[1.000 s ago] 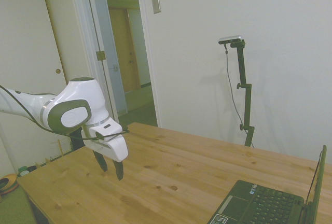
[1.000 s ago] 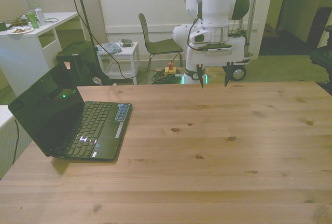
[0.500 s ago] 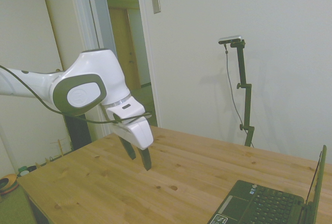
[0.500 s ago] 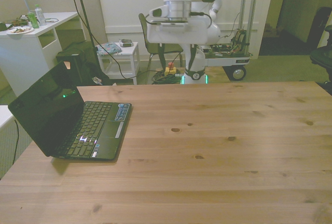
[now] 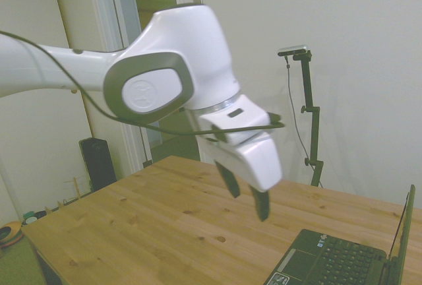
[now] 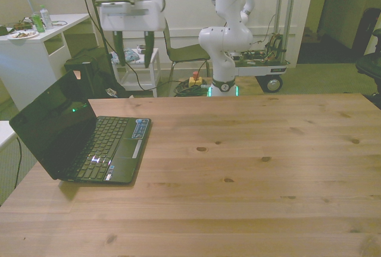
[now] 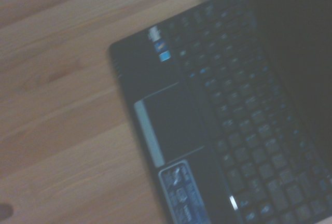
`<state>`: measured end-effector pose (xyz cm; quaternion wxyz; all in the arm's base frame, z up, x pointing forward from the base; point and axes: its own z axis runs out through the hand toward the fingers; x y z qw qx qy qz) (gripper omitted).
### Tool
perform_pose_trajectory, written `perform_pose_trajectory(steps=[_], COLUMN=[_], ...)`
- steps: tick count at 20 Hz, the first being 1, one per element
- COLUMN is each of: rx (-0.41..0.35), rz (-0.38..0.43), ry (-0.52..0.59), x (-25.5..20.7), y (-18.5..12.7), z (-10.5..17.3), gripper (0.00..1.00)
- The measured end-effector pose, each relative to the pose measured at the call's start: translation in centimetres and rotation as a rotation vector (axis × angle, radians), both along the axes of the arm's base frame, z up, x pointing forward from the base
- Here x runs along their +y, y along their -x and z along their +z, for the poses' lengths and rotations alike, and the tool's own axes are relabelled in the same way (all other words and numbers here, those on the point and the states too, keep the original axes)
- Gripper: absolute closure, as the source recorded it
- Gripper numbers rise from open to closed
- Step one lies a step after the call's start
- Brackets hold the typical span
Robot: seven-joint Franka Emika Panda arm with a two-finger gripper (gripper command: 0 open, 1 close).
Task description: Close the laptop
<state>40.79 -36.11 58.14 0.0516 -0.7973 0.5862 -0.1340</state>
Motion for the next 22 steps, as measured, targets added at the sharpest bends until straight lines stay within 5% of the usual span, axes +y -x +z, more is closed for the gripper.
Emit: perform_pose_trajectory(steps=[6,21,22], rx=[-0.023,0.008,0.007], rz=[-0.04,-0.149,-0.151], ry=[0.0,-0.017,-0.017], x=[-5.9,-18.6,-19.0], y=[-2.6,-1.8,-1.9], z=[3.7,3.0,2.9], gripper=[0.0,0.0,1.0])
